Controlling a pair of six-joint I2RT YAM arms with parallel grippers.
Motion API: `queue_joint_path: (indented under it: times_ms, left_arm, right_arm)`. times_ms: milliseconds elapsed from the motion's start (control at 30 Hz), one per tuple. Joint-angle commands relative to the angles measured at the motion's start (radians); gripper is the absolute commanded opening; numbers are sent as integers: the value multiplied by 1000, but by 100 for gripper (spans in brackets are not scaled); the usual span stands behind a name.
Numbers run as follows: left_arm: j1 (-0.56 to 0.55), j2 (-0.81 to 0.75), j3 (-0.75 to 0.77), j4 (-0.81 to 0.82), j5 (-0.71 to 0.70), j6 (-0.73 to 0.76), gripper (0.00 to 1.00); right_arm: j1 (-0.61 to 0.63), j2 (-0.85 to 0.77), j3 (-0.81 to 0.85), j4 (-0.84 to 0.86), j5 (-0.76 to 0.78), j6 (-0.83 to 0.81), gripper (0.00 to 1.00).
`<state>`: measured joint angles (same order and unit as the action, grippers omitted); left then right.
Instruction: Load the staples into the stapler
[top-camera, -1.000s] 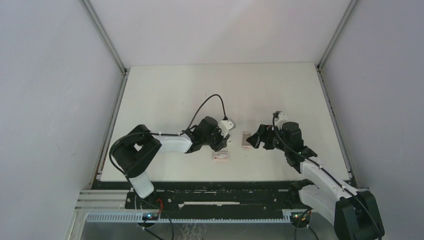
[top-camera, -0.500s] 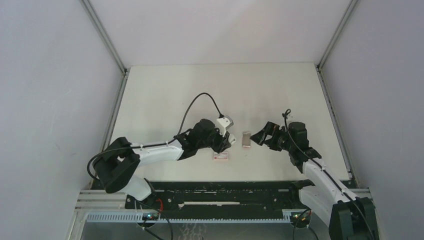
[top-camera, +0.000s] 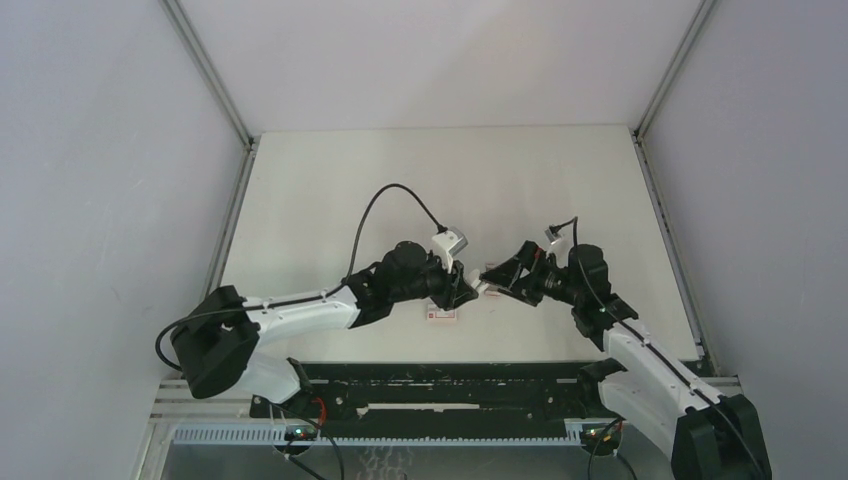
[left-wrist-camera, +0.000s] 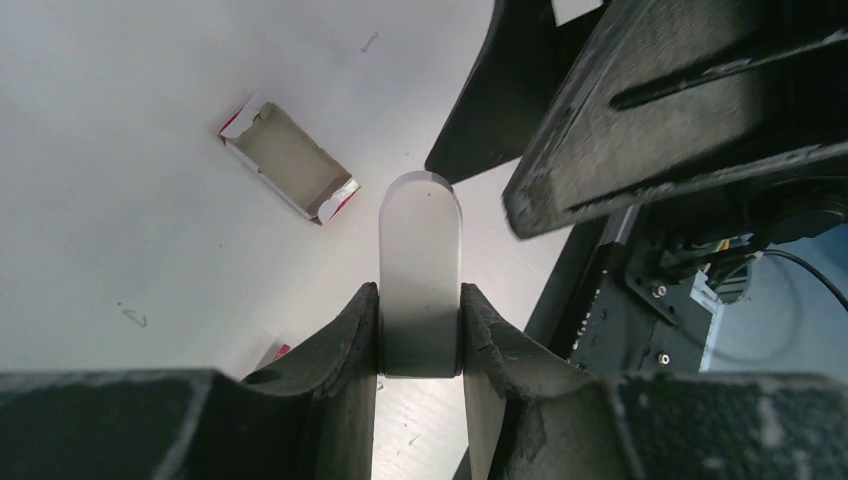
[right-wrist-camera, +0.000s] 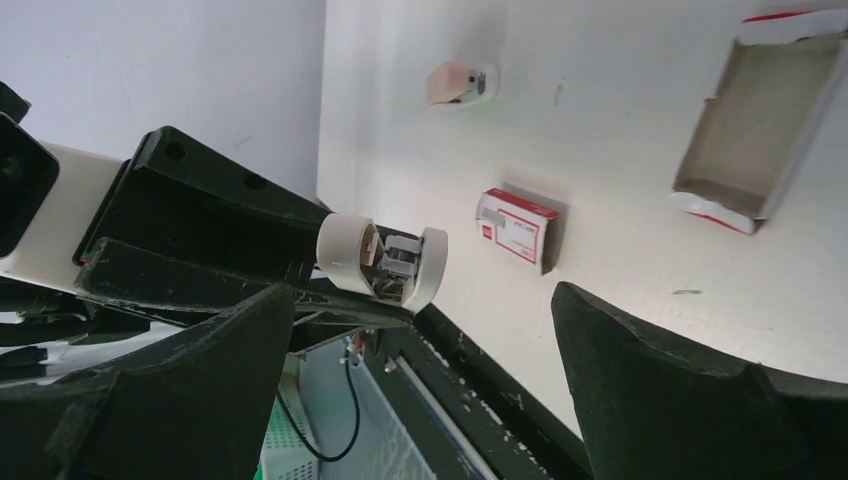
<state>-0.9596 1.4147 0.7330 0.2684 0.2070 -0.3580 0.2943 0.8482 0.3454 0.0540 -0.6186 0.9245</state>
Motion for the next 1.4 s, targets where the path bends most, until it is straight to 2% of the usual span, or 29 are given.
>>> queue_joint_path:
  times_ms: [0,200,300,367,433,500,533,1000,1033,1067,1100,1233,1267,1367]
  left_arm:
    - [-9,-48,0,63,21,-38,0]
    - [-21,-49,3,40,13,-15,0]
    - [-25,-52,2,39,1,-9,0]
    - [-27,-54,2,40,-9,-6,0]
    - [-29,-58,1,41,-19,0,0]
    - [-30,-60,-1,41,-28,5,0]
    - [-30,-61,-3,41,-32,7,0]
    - [-30,-90,-39,32,-57,20,0]
    - [-31,-92,-41,32,-59,22,0]
    - [-30,-93,-43,30,-59,24,0]
    - [-31,-96,-45,28,-61,25,0]
    - [-30,-104,-52,19,-63,27,0]
    - [-30,-108,-53,14,-64,29,0]
    - [-30,-117,-52,-5,-81,39,0]
  right_arm:
    - [60,30,29,122,27,103,99]
    - [148,81,58,149,85,130,96]
    - [188,111,81,140,120,133,88]
    - [209,133,97,123,144,136,72]
    - [223,152,102,117,161,143,44]
    - [231,158,102,112,182,152,5]
    - [232,160,102,110,188,159,0]
    - [248,121,102,122,259,142,0]
    - [245,121,103,135,244,121,13]
    - [242,121,110,131,225,96,44]
    - [240,120,122,111,225,73,58]
    - [230,101,170,8,253,-31,91]
    - [218,99,180,-18,253,-46,95]
    - [188,79,187,-46,257,-73,96]
